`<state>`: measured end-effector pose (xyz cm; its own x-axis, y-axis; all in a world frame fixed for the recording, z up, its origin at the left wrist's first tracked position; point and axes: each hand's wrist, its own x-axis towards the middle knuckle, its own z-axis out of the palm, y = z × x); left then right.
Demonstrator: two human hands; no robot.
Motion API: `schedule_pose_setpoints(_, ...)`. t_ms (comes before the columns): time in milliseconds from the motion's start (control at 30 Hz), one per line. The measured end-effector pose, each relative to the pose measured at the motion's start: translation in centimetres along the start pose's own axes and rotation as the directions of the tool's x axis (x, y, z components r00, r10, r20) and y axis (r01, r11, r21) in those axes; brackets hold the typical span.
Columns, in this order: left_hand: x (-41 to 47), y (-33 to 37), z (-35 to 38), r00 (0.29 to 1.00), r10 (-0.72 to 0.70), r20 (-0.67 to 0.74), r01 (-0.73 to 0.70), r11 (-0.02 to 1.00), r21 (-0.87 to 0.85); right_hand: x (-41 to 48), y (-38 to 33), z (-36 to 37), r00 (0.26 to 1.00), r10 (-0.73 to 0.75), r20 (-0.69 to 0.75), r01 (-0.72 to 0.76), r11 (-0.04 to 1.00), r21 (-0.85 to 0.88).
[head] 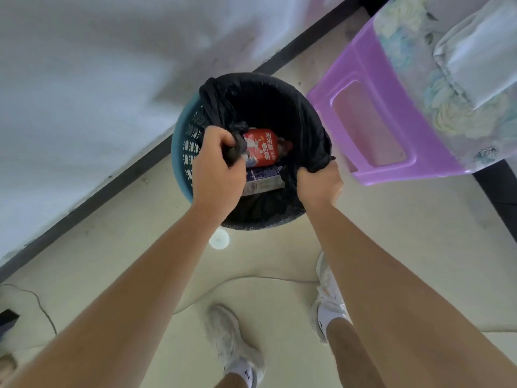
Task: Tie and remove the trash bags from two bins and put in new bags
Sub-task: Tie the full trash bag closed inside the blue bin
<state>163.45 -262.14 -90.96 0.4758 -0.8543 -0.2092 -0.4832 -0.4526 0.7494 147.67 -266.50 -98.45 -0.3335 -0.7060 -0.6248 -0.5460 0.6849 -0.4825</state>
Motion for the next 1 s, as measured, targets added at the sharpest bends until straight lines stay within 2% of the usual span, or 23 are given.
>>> schedule_pose_setpoints(67,0.9,-0.7,0.2,0.985,-0.136,-0.102,0.130,0.990,-0.062,0.3,0.2,0.1,0.999,-0.020,-0.025,0.023,0.995,0.095)
schedule_pose_setpoints(133,2.0,-1.7,0.4,0.968,-0.211,-0.134,0.199,0.975,-0.099,0.5,0.4,0.2,0.996,-0.052,-0.072,0.064,0.984,0.166)
schedule_pose_setpoints(200,3.1,-2.5,0.6,0.961,-0.230,-0.156,0.211,0.969,-0.126,0.8,0.9,0.2,0.984,-0.090,-0.153,0.124,0.967,0.224)
schedule_pose_setpoints(267,3.3,-2.6,0.9,0.968,-0.191,-0.161,0.162,0.971,-0.179,1.1,1.5,0.4,0.970,-0.124,-0.210,0.178,0.949,0.261)
schedule_pose_setpoints(367,3.3,-2.9,1.7,0.990,0.036,-0.140,-0.052,0.993,-0.109,1.7,1.3,1.0,0.971,-0.166,-0.171,0.206,0.946,0.251)
schedule_pose_setpoints(467,4.1,-3.2,2.6,0.949,0.283,-0.139,-0.285,0.959,0.008,2.3,0.8,1.4,0.966,-0.185,-0.178,0.228,0.937,0.263)
schedule_pose_setpoints(567,4.5,-1.4,3.1,0.855,0.501,-0.135,-0.500,0.865,0.044,2.8,-0.4,1.7,0.960,-0.220,-0.174,0.258,0.935,0.242)
schedule_pose_setpoints(700,3.8,2.9,2.2,0.684,0.721,-0.109,-0.719,0.692,0.060,2.7,-1.1,1.9,0.935,-0.297,-0.195,0.326,0.936,0.135)
schedule_pose_setpoints(733,3.5,3.9,1.5,0.660,0.738,-0.142,-0.738,0.672,0.065,2.2,-1.2,1.6,0.919,-0.321,-0.229,0.350,0.932,0.097)
schedule_pose_setpoints(800,3.2,5.1,-0.2,0.653,0.720,-0.234,-0.730,0.681,0.058,0.7,-2.1,0.1,0.881,-0.351,-0.318,0.400,0.911,0.101)
schedule_pose_setpoints(867,2.9,5.4,-2.3,0.708,0.644,-0.291,-0.677,0.735,-0.020,-1.0,-4.0,-2.4,0.794,-0.426,-0.434,0.540,0.821,0.182)
schedule_pose_setpoints(933,2.3,5.0,-4.4,0.799,0.519,-0.305,-0.586,0.785,-0.201,-3.0,-6.7,-5.4,0.646,-0.514,-0.564,0.708,0.679,0.192)
schedule_pose_setpoints(967,2.5,4.7,-5.4,0.834,0.465,-0.299,-0.542,0.791,-0.283,-3.8,-8.1,-6.9,0.576,-0.558,-0.597,0.770,0.617,0.166)
schedule_pose_setpoints(1000,2.7,4.4,-6.2,0.853,0.430,-0.297,-0.513,0.795,-0.323,-4.3,-9.3,-8.0,0.545,-0.599,-0.587,0.798,0.584,0.145)
